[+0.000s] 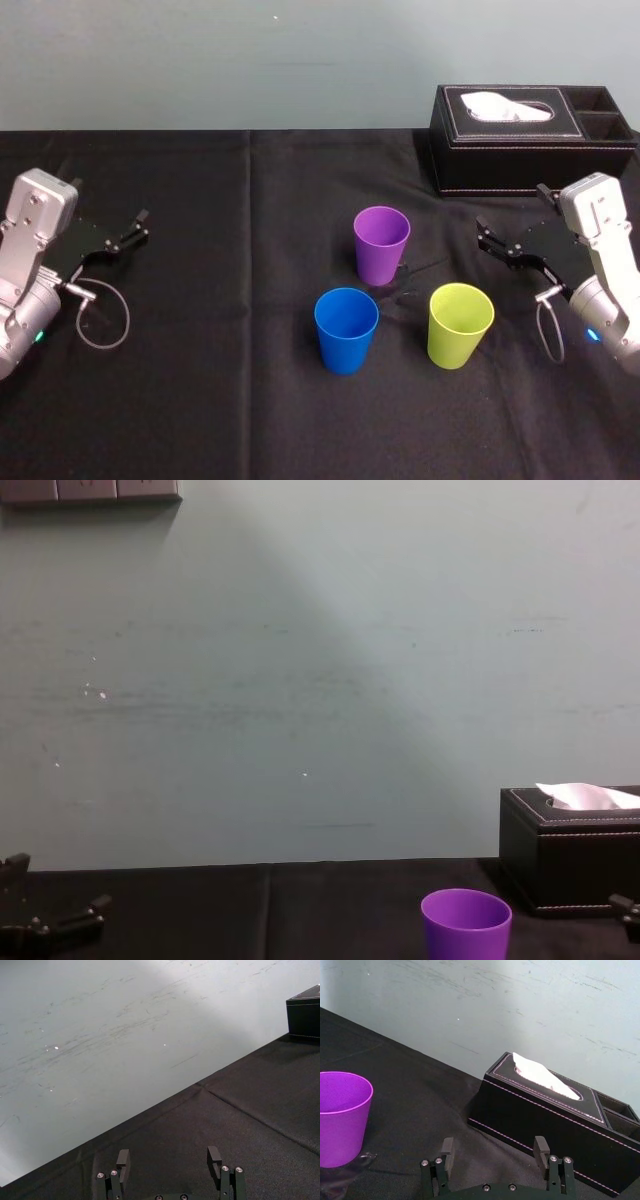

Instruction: Stack the three plastic cups sequentially using one hand.

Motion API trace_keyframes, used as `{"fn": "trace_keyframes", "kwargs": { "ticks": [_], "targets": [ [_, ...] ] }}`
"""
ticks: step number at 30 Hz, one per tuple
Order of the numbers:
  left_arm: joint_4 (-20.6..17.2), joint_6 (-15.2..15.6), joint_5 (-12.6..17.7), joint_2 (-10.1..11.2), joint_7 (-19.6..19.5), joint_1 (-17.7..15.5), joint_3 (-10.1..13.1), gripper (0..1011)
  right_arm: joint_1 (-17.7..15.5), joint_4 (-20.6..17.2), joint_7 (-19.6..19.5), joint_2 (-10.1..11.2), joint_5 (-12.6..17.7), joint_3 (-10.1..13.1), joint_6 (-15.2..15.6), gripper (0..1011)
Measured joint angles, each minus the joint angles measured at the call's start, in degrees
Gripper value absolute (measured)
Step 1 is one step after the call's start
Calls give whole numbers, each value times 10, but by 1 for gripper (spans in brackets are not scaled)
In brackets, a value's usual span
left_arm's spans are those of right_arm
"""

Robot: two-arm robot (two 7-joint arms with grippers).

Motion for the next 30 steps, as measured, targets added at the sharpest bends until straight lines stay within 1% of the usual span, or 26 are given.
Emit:
{"fn": "trace_keyframes", "kwargs": {
  "ticks": [30],
  "targets": [
    [0, 0, 0, 0, 0, 0, 0, 1011, 0, 0, 0, 0, 0, 0, 0, 1003]
  ]
}}
